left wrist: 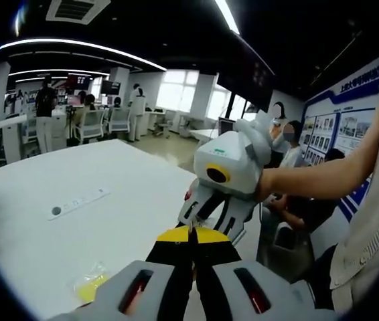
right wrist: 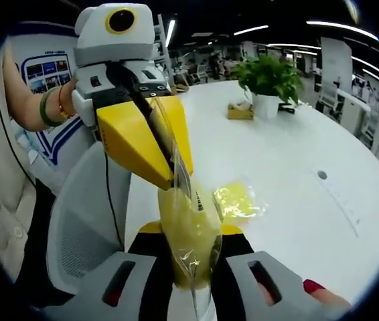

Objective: Compare the silicone blocks by pressing each to a similar depth, holding the contact briefly, and releasing to observe deformation and rebound differences across the visible hardness samples.

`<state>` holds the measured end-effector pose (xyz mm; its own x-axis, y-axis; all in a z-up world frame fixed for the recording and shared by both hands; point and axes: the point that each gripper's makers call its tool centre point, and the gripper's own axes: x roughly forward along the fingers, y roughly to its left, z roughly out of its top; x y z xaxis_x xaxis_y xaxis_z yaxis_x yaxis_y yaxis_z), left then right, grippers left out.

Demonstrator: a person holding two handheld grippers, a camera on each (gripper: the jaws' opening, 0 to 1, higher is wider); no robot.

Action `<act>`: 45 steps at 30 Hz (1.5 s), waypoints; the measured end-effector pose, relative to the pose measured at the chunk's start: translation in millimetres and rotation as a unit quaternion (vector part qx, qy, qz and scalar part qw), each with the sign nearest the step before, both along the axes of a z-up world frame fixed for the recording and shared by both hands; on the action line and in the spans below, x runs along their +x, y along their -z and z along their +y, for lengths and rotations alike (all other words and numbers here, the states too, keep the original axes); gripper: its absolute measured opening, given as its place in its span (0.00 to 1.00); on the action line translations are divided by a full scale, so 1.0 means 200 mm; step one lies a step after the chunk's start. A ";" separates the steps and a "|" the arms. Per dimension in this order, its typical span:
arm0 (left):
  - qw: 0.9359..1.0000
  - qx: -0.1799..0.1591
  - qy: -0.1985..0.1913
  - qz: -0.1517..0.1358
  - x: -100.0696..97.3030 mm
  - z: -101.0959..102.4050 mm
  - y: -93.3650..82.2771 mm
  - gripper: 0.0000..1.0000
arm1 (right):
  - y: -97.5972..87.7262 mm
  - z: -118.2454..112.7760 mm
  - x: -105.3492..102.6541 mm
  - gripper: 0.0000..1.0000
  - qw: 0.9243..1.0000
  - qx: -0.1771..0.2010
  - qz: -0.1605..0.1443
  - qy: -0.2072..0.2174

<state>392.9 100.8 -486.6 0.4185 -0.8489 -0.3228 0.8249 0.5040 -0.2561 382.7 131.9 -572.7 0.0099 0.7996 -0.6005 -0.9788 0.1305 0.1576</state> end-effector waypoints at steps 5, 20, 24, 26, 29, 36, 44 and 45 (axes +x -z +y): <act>1.000 0.001 0.002 0.003 -0.01 0.00 0.01 0.00 | 0.01 0.00 -0.01 0.12 1.000 -0.002 0.000 -0.001; 1.000 0.006 0.005 0.007 -0.03 -0.02 0.02 0.00 | 0.02 -0.02 -0.04 0.11 1.000 -0.012 0.005 -0.001; 1.000 0.007 0.005 0.007 -0.04 -0.02 0.02 0.00 | 0.03 -0.02 -0.04 0.11 1.000 -0.013 0.008 0.000; 1.000 0.008 0.005 0.007 -0.04 -0.01 0.02 0.00 | 0.03 -0.02 -0.04 0.11 1.000 -0.014 0.009 0.000; 1.000 0.009 0.006 0.009 -0.04 -0.01 0.02 0.00 | 0.03 -0.02 -0.05 0.12 1.000 -0.015 0.008 -0.001; 1.000 0.013 0.005 0.009 -0.04 -0.01 0.03 0.00 | 0.03 -0.02 -0.05 0.12 1.000 -0.016 0.010 -0.002; 1.000 0.012 0.004 0.007 -0.04 -0.02 0.02 0.00 | 0.02 -0.03 -0.05 0.14 1.000 -0.016 0.010 -0.001; 1.000 0.011 0.003 0.007 -0.05 -0.02 0.02 0.00 | 0.02 -0.03 -0.05 0.15 1.000 -0.016 0.010 -0.001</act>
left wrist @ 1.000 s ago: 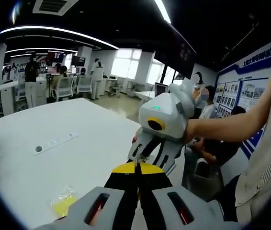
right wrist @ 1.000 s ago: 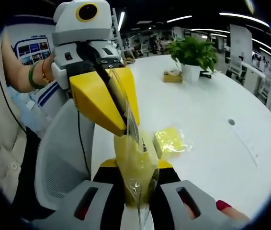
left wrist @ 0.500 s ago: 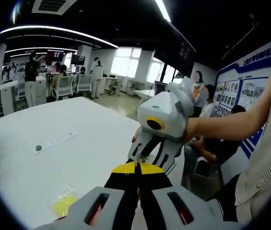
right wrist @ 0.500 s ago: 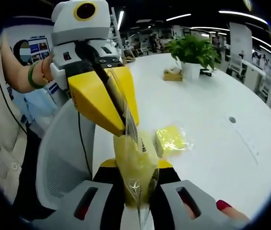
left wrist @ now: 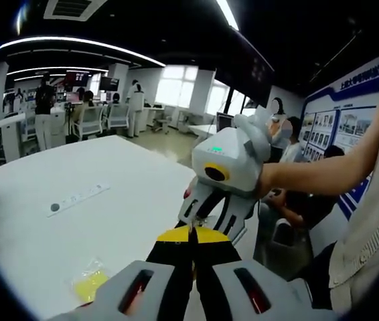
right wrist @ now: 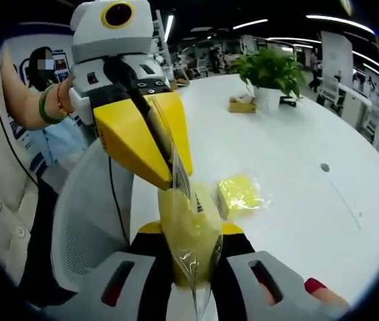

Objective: Compare the silicone blocks by pressing each to a similar depth, holding the contact briefly, and releasing to observe deformation and rebound differences across the visible hardness samples.

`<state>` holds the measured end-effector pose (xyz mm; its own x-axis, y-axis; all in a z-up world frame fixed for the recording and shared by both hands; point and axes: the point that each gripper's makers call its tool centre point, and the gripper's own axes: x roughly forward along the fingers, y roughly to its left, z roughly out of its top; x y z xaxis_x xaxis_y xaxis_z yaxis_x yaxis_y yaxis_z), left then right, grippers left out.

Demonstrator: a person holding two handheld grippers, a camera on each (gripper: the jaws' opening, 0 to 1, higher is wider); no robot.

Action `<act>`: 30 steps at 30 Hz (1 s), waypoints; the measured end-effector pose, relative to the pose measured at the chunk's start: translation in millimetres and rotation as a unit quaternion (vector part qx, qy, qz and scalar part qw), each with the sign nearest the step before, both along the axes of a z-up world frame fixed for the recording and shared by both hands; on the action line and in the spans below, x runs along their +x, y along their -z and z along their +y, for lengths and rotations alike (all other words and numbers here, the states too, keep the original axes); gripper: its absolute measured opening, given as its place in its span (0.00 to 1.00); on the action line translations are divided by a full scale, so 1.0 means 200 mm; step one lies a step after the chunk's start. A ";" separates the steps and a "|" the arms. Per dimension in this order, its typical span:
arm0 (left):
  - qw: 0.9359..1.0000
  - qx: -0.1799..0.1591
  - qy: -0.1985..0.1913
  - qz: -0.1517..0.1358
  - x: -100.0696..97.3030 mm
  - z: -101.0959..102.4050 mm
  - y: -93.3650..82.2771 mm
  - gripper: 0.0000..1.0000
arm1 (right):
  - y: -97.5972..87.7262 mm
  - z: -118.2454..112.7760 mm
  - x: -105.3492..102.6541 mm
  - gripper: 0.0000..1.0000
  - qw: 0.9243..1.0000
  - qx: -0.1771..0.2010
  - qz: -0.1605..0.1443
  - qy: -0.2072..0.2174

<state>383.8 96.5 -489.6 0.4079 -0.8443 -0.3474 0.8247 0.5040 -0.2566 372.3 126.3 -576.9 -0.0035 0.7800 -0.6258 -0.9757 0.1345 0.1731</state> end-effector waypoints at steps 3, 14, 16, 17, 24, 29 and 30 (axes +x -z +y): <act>1.000 -0.004 -0.002 0.001 0.00 -0.01 -0.01 0.00 | -0.01 -0.01 0.01 0.15 1.000 0.002 -0.007 0.000; 1.000 -0.015 -0.007 0.008 -0.02 -0.03 -0.03 0.00 | -0.03 -0.03 0.01 0.19 1.000 0.002 -0.021 0.000; 1.000 -0.016 -0.007 0.007 -0.02 -0.03 -0.04 0.00 | -0.03 -0.03 0.00 0.19 1.000 0.000 -0.026 -0.003; 1.000 -0.016 -0.007 0.007 -0.03 -0.03 -0.04 0.00 | -0.03 -0.03 0.00 0.20 1.000 0.000 -0.027 -0.003; 1.000 -0.022 -0.012 0.010 -0.03 -0.02 -0.04 0.00 | -0.04 -0.02 0.01 0.21 0.999 0.000 -0.040 -0.004; 0.999 -0.025 -0.013 0.014 -0.04 -0.02 -0.04 0.00 | -0.04 -0.02 0.01 0.23 0.999 -0.004 -0.049 -0.009; 0.999 -0.025 -0.013 0.014 -0.04 -0.02 -0.04 0.00 | -0.04 -0.02 0.01 0.23 0.999 -0.004 -0.050 -0.010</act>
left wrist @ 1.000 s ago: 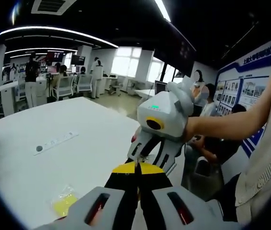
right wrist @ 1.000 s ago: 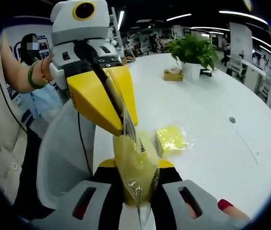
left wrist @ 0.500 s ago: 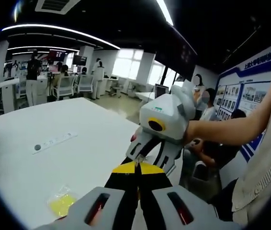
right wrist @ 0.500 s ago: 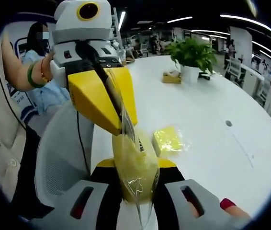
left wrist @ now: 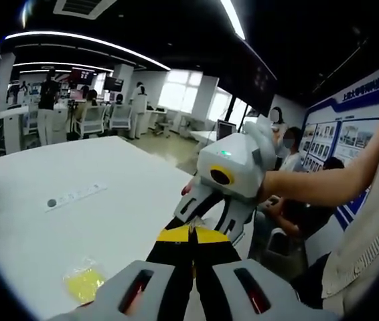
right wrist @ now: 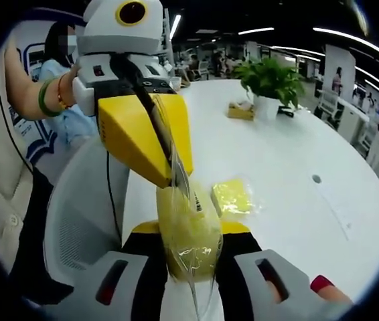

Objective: Compare the silicone blocks by pressing each to a similar depth, holding the contact briefly, and releasing to observe deformation and rebound differences across the visible hardness samples.

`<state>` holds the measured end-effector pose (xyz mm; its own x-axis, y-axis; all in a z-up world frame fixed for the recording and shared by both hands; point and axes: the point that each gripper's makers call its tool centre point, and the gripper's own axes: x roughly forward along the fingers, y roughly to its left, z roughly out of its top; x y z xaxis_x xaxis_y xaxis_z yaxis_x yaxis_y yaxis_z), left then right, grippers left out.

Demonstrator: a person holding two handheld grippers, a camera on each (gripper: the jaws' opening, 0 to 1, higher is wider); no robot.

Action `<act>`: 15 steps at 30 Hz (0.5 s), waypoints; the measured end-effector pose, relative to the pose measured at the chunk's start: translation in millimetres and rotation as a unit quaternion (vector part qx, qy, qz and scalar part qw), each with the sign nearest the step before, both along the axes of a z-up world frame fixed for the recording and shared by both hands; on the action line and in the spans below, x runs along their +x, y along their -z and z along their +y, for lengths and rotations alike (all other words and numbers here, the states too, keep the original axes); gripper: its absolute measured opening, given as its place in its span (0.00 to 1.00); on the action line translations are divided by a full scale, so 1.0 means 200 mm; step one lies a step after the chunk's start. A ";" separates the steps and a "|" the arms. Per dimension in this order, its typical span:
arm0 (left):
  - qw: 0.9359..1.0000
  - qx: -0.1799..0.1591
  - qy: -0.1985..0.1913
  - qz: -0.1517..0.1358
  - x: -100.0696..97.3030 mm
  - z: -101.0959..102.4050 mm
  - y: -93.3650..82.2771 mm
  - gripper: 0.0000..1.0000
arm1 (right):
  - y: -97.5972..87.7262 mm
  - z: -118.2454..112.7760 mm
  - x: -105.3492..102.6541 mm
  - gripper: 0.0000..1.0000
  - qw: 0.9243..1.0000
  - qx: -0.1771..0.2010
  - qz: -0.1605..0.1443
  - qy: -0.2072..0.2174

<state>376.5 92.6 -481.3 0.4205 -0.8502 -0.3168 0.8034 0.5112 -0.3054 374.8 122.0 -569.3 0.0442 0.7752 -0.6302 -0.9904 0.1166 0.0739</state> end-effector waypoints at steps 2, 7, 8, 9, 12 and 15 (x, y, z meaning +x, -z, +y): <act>1.000 0.000 0.000 0.002 0.00 0.00 0.00 0.00 | 0.01 0.00 0.00 0.24 1.000 -0.001 0.001 -0.001; 1.000 -0.003 -0.001 0.006 0.00 0.00 0.01 0.00 | 0.01 0.00 -0.01 0.25 1.000 -0.004 -0.003 -0.006; 1.000 -0.005 -0.003 0.008 0.00 0.01 0.01 0.00 | 0.01 0.00 -0.01 0.25 1.000 -0.004 -0.003 -0.006; 1.000 -0.006 -0.004 0.009 0.00 0.01 0.01 0.00 | 0.01 0.00 -0.01 0.25 1.000 -0.004 -0.003 -0.006; 1.000 -0.009 -0.005 0.013 0.00 0.01 0.02 0.00 | 0.02 0.01 -0.01 0.26 1.000 -0.006 -0.003 -0.005; 1.000 -0.012 -0.005 0.016 0.01 0.02 0.02 0.00 | 0.02 0.01 -0.01 0.26 1.000 -0.006 -0.001 -0.005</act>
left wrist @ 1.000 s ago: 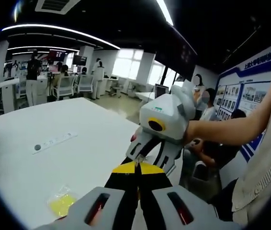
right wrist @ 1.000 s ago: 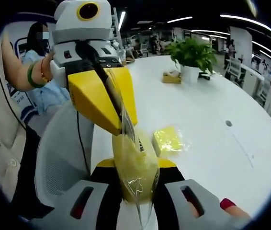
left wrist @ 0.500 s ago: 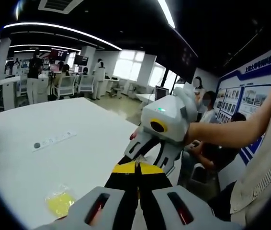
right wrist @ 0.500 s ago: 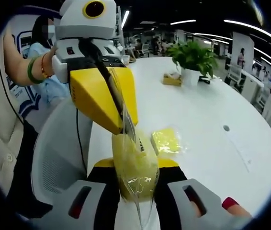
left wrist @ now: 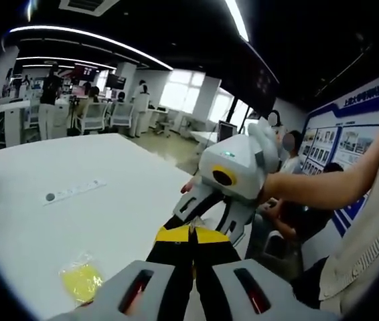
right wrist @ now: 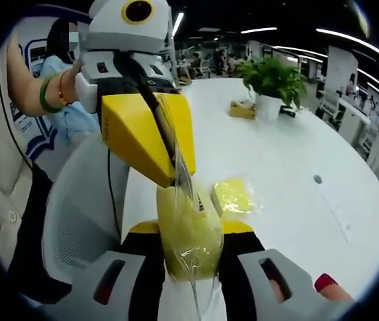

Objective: Compare the silicone blocks by pressing each to a similar depth, holding the contact briefly, and releasing to observe deformation and rebound differences across the visible hardness samples.

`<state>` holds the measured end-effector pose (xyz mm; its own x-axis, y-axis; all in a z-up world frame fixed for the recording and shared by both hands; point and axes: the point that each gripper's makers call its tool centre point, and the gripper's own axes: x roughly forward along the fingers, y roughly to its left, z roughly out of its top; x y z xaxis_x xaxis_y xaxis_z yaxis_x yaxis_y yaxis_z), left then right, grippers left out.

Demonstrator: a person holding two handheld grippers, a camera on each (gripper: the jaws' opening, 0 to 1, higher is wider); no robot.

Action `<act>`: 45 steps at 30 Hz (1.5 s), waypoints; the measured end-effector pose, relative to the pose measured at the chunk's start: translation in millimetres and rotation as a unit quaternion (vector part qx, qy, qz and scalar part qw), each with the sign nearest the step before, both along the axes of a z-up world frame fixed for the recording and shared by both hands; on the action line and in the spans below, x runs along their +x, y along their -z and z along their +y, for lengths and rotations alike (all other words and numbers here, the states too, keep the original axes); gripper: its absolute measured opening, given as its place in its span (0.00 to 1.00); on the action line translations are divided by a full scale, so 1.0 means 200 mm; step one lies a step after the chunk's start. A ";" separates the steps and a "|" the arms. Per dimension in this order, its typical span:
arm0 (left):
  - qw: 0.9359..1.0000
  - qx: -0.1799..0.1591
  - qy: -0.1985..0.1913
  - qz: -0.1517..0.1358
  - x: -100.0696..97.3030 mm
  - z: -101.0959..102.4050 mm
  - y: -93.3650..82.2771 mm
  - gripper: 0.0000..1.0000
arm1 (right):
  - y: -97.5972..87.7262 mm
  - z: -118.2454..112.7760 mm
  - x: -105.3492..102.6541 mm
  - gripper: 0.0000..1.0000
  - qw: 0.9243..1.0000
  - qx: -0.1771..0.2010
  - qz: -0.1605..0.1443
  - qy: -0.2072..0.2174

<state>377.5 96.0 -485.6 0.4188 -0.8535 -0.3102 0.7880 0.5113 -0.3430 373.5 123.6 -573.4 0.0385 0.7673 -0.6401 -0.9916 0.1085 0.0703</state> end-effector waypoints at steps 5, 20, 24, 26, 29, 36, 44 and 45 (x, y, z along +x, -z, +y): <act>1.000 -0.006 0.000 0.006 0.00 0.00 0.01 0.00 | 0.01 0.00 0.00 0.27 1.000 -0.002 0.000 0.000; 1.000 -0.020 -0.001 0.019 0.02 0.01 0.02 0.00 | 0.02 -0.01 -0.01 0.31 1.000 -0.007 0.007 0.008; 0.999 -0.025 -0.003 0.023 0.02 0.01 0.03 0.00 | 0.03 -0.01 -0.01 0.35 1.000 -0.009 0.014 0.014; 0.999 -0.030 -0.003 0.026 0.02 0.01 0.03 0.00 | 0.03 -0.01 -0.02 0.38 1.000 -0.008 0.014 0.016; 0.999 -0.036 -0.006 0.029 0.02 0.02 0.03 0.00 | 0.03 -0.02 -0.01 0.40 1.000 -0.012 0.012 0.022; 0.999 -0.042 -0.006 0.034 0.03 0.02 0.04 0.00 | 0.03 -0.04 0.00 0.41 0.999 -0.014 0.007 0.032; 0.998 -0.049 -0.010 0.039 0.04 0.03 0.05 0.00 | 0.01 -0.07 0.01 0.44 0.999 -0.009 -0.003 0.050; 0.998 -0.050 -0.011 0.040 0.04 0.03 0.06 0.00 | 0.01 -0.08 0.01 0.44 0.999 -0.007 -0.004 0.053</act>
<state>386.2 102.3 -496.8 0.4147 -0.8729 -0.2571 0.7447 0.4879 -0.4554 376.2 108.4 -574.5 0.1243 0.7491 -0.6507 -0.9748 0.2146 0.0609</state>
